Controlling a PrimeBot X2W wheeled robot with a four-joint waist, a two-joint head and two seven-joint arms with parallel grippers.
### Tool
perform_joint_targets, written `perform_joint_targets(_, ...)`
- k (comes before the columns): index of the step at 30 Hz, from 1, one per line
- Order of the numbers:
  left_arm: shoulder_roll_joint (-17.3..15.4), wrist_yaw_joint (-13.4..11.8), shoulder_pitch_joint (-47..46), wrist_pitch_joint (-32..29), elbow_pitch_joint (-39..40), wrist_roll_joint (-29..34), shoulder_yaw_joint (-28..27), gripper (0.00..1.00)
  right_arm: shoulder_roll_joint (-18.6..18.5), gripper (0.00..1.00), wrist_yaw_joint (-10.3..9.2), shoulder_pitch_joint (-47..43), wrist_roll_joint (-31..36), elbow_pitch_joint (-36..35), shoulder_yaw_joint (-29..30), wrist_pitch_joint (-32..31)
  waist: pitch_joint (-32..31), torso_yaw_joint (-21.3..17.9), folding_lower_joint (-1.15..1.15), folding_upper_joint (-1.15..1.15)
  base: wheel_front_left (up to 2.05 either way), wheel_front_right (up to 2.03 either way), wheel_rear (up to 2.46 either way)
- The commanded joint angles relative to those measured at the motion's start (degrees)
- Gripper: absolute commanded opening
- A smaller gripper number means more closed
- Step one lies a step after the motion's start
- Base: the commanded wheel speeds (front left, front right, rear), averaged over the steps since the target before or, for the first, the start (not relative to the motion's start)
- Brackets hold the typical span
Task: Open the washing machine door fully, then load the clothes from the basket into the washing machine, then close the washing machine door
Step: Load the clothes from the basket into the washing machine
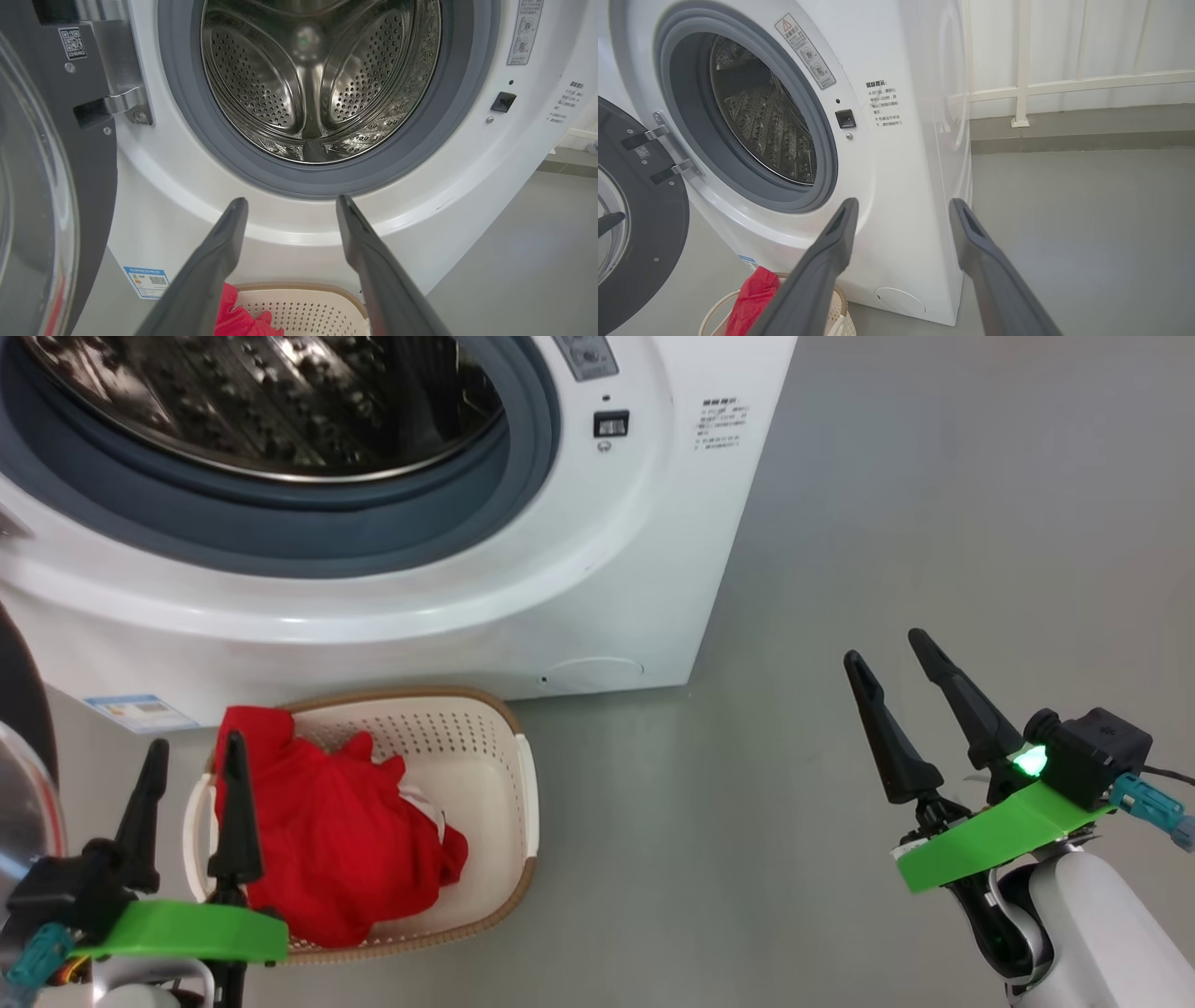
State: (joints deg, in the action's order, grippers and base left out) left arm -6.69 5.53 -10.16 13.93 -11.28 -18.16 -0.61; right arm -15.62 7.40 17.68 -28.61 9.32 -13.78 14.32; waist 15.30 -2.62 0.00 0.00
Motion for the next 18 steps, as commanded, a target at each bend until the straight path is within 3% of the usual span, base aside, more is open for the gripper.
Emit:
perform_joint_targets(1, -1.39, -0.37, -2.20, 0.09, 0.35, 0.11, -1.69, 1.00, 0.05, 1.00, 0.09, 0.87, 0.74, -1.69, -0.57, 0.68, 2.02, -0.29, 0.00, 0.00, 0.00, 0.00, 0.00)
perform_joint_targets(9, -1.95, -0.31, -5.64, 0.16, -3.32, -0.20, -1.41, 1.00, 0.61, 1.00, 0.09, 2.41, 1.03, -2.34, -0.50, 0.68, 6.20, -0.51, 0.00, 0.00, 0.00, 0.00, 0.00)
perform_joint_targets(18, -3.66, 0.42, -14.25, 0.57, -15.24, -1.05, -1.22, 1.00, 0.69, 1.00, 0.09, 5.35, 1.81, -3.16, -0.08, 0.68, 13.44, -0.87, 0.00, 0.00, 0.00, 0.00, 0.00)
